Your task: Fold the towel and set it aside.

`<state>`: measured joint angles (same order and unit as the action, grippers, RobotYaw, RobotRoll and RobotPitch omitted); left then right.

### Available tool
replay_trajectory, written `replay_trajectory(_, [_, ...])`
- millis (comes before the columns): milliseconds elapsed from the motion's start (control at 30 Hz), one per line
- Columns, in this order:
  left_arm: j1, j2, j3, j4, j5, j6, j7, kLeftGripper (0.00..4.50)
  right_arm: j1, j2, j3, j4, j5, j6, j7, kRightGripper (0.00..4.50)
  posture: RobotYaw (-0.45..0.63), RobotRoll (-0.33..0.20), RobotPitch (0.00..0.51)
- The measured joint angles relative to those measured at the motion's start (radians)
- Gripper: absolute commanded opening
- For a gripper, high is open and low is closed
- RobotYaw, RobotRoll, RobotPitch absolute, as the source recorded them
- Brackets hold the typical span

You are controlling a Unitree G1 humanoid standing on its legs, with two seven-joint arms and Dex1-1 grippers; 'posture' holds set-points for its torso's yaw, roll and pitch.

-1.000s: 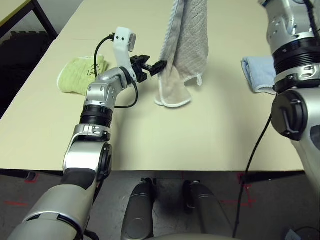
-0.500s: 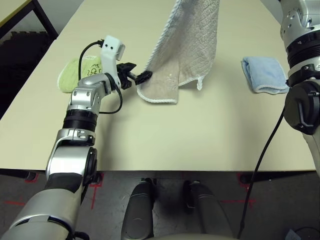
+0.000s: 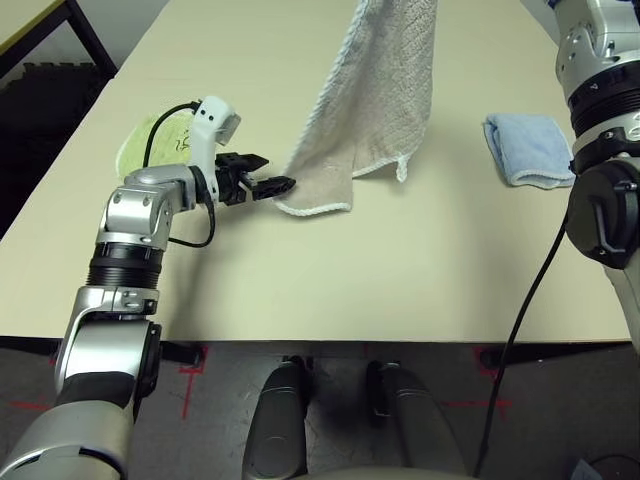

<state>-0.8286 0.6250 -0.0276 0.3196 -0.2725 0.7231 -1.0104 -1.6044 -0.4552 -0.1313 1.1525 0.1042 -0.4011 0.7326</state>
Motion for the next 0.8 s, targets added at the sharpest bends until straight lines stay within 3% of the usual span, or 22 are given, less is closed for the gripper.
replay_trajectory(267, [0.022, 0.018, -0.016, -0.072, -0.022, 0.093, -0.027, 4.5, 0.0, 0.002, 0.0, 0.0, -0.006, -0.001, 0.0, 0.07, 0.11, 0.0, 0.16])
replay_trajectory(600, [0.022, -0.001, -0.04, -0.036, -0.014, 0.106, 0.014, 4.5, 0.0, 0.002, 0.0, 0.0, -0.006, -0.001, 0.002, 0.07, 0.1, 0.0, 0.154])
replay_trajectory(700, [0.022, -0.005, -0.051, -0.014, -0.009, 0.107, 0.02, 3.87, 0.0, 0.001, 0.0, 0.0, -0.006, -0.001, 0.002, 0.0, 0.1, 0.0, 0.152])
replay_trajectory(800, [0.021, -0.016, -0.05, 0.011, -0.015, 0.12, 0.024, 2.73, 0.0, 0.001, 0.0, 0.0, -0.006, -0.001, 0.002, 0.0, 0.1, 0.0, 0.152])
